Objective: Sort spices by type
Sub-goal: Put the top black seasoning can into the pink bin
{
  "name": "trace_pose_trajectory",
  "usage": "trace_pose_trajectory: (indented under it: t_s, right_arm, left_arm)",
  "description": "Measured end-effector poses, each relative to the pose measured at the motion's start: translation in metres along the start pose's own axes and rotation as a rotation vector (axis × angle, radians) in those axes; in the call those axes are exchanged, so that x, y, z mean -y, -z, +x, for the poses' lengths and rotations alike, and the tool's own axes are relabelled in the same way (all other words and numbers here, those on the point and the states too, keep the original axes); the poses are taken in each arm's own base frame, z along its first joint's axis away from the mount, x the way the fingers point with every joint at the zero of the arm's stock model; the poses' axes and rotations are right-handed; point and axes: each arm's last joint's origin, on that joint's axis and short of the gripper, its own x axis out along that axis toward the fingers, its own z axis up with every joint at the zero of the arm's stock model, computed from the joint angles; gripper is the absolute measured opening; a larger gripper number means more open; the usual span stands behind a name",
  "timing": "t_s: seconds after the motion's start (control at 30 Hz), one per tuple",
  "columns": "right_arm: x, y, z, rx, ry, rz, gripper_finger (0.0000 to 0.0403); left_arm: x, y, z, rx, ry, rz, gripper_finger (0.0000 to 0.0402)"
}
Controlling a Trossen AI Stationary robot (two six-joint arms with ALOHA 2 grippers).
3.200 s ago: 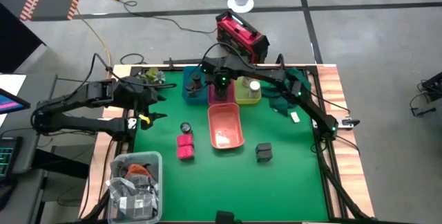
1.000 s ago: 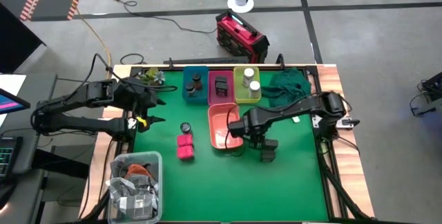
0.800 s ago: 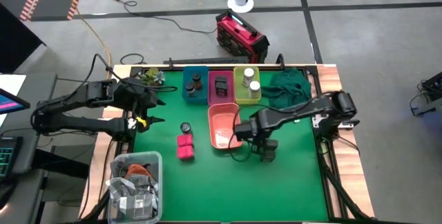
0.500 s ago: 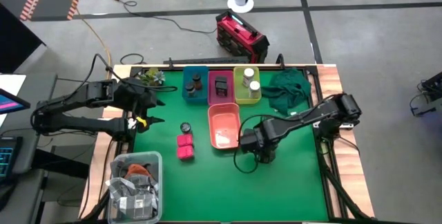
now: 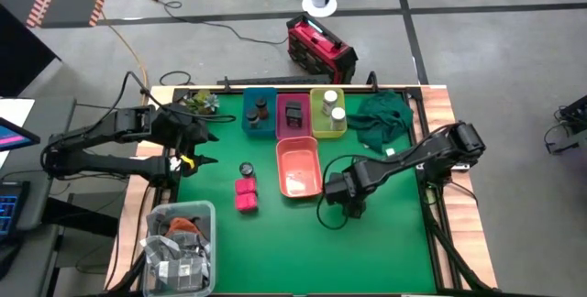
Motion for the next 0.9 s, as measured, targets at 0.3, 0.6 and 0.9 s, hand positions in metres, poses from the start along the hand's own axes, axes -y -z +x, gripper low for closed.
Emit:
trace_pose_trajectory:
  t_s: [0.3, 0.6, 0.9]
  right_arm:
    - [0.008, 0.014, 0.026, -0.098, 0.031, 0.005, 0.0265]
    - [0.023, 0.003, 0.025, -0.099, 0.017, -0.002, 0.0191]
    - [0.047, -0.024, -0.018, -0.045, -0.015, 0.005, 0.0148]
  left_arm:
    - [0.000, 0.000, 0.000, 0.000, -0.001, 0.002, 0.0302]
    - [0.000, 0.000, 0.000, 0.000, -0.010, 0.006, 0.0302]
    - [0.000, 0.000, 0.000, 0.003, -0.012, 0.034, 0.0302]
